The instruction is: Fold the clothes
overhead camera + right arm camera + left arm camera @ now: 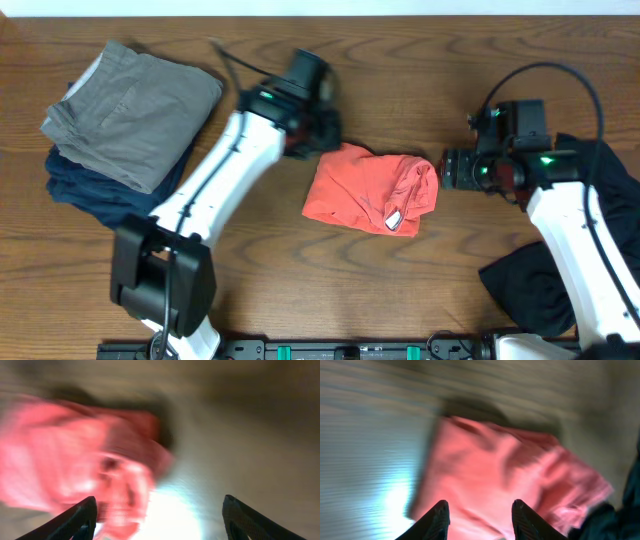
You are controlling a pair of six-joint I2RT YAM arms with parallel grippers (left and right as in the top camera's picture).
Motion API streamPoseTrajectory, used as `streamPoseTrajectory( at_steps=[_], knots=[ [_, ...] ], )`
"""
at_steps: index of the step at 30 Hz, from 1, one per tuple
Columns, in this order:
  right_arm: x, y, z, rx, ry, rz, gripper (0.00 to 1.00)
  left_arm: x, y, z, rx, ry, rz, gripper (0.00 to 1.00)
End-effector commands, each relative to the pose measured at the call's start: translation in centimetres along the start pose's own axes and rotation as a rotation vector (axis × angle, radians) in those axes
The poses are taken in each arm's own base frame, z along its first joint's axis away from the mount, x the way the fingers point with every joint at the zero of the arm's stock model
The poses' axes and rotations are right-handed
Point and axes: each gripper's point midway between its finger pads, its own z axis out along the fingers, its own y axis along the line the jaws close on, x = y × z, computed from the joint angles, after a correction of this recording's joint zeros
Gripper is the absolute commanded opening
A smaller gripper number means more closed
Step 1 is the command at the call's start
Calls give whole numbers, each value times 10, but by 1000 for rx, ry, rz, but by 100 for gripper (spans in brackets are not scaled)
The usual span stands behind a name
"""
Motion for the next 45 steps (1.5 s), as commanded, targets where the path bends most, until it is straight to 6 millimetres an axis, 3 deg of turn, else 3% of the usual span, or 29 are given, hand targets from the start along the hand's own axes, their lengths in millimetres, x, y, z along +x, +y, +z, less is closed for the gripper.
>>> streamPoseTrajectory(
  at_steps=[1,4,9,12,16,18,22,25,29,33,41,45],
  knots=[
    [7,55,-10,-303,32,-104,77,-1,21,-1,-40,14,-16,42],
    [29,79,-7,-427,115,-134,74,14,40,8,-79,72,-50,42],
    [74,87,21,-411,263,-165,74,45,54,26,-120,156,-57,42],
    [97,83,43,-366,328,-173,72,61,57,37,-134,188,-42,42],
    [113,57,75,-201,353,-148,70,73,54,50,-126,193,-7,42],
    [112,44,89,-126,330,-119,65,74,50,58,-112,173,18,42],
    [109,33,98,-70,308,-91,24,79,54,71,-124,154,45,42],
    [112,20,97,-14,322,-82,16,87,61,74,-137,174,39,42],
    [114,-17,92,183,325,-28,18,99,71,78,-156,203,31,40],
    [99,-40,91,287,262,-21,31,109,79,81,-175,228,8,36],
    [50,-36,100,264,58,-28,33,130,76,84,-183,275,34,35],
    [40,-40,99,290,21,-51,41,146,75,82,-210,325,52,22]
  ],
)
